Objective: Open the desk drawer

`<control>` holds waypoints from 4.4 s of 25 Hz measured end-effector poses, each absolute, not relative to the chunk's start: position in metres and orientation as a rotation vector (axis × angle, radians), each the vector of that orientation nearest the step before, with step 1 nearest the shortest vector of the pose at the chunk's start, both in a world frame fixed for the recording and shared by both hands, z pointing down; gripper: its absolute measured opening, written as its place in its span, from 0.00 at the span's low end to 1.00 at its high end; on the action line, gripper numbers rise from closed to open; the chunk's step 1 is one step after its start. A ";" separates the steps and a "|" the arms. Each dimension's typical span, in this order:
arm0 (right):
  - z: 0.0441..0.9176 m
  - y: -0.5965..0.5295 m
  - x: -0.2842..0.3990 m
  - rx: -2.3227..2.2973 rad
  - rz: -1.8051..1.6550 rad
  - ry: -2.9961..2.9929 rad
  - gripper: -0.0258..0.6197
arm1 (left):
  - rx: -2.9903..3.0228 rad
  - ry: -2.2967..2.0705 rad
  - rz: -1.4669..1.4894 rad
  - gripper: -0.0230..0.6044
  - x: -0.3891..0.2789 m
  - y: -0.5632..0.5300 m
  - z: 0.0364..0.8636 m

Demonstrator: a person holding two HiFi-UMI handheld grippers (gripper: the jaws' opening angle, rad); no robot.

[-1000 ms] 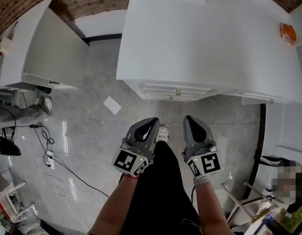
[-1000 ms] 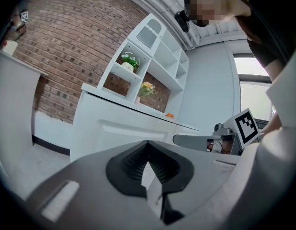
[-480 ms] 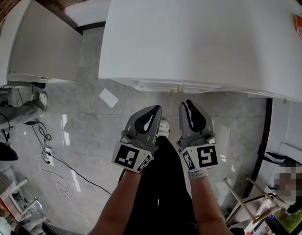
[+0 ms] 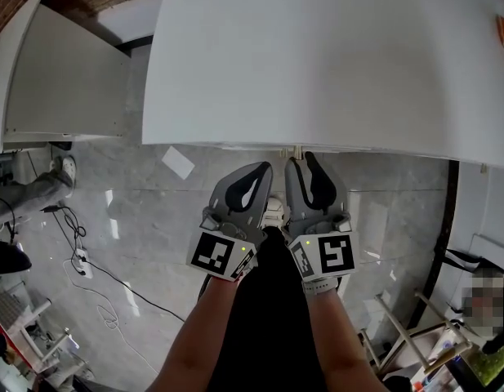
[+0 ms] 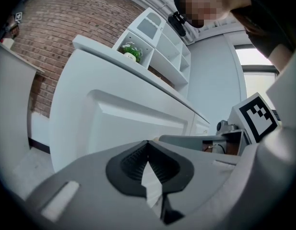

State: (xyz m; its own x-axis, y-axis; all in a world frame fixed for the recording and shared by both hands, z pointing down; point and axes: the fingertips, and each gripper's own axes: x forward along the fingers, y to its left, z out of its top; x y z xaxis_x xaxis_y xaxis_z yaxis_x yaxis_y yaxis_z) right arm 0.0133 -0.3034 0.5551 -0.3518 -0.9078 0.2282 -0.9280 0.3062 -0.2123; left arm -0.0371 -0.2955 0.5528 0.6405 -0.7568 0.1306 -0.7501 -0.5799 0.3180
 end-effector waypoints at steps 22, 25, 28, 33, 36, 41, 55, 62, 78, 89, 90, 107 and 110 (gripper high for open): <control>0.564 -0.313 0.012 1.990 0.566 -2.402 0.17 | 2.474 -1.215 -0.026 0.04 -0.050 -0.288 0.564; 0.565 -0.312 0.013 1.986 0.578 -2.395 0.16 | 2.475 -1.212 -0.026 0.04 -0.049 -0.288 0.564; 0.565 -0.312 0.013 1.972 0.578 -2.396 0.16 | 2.481 -1.201 -0.035 0.04 -0.046 -0.288 0.562; 0.564 -0.305 0.009 1.952 0.569 -2.398 0.16 | 2.489 -1.188 -0.041 0.04 -0.047 -0.285 0.559; 0.563 -0.300 0.009 1.939 0.572 -2.401 0.16 | 2.496 -1.181 -0.042 0.04 -0.045 -0.283 0.556; 0.562 -0.290 0.008 1.917 0.574 -2.414 0.16 | 2.508 -1.166 -0.045 0.04 -0.041 -0.278 0.553; 0.563 -0.268 0.009 1.903 0.564 -2.416 0.15 | 2.522 -1.139 -0.047 0.04 -0.031 -0.264 0.552; 0.563 -0.258 0.009 1.902 0.566 -2.406 0.15 | 2.539 -1.120 -0.048 0.04 -0.028 -0.260 0.550; 0.563 -0.218 0.006 1.886 0.558 -2.408 0.15 | 2.563 -1.082 -0.015 0.04 -0.027 -0.228 0.551; 0.566 -0.187 0.004 1.876 0.575 -2.421 0.15 | 2.559 -1.060 0.011 0.04 -0.027 -0.197 0.553; 0.566 -0.184 0.004 1.878 0.584 -2.423 0.15 | 2.562 -1.056 0.013 0.04 -0.027 -0.194 0.553; 0.563 -0.139 0.002 1.809 0.612 -2.415 0.15 | 2.534 -1.065 0.013 0.04 -0.037 -0.150 0.545; 0.563 -0.134 0.002 1.797 0.603 -2.421 0.15 | 2.529 -1.065 0.013 0.04 -0.037 -0.146 0.545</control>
State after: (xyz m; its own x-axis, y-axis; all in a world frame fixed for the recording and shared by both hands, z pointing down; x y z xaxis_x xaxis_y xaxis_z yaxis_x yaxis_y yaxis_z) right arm 0.0017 -0.1339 0.5628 -0.3155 -0.9062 0.2816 -0.9323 0.2407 -0.2698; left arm -0.0371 -0.1456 0.5452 0.7102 -0.6859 0.1585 -0.6895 -0.6324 0.3530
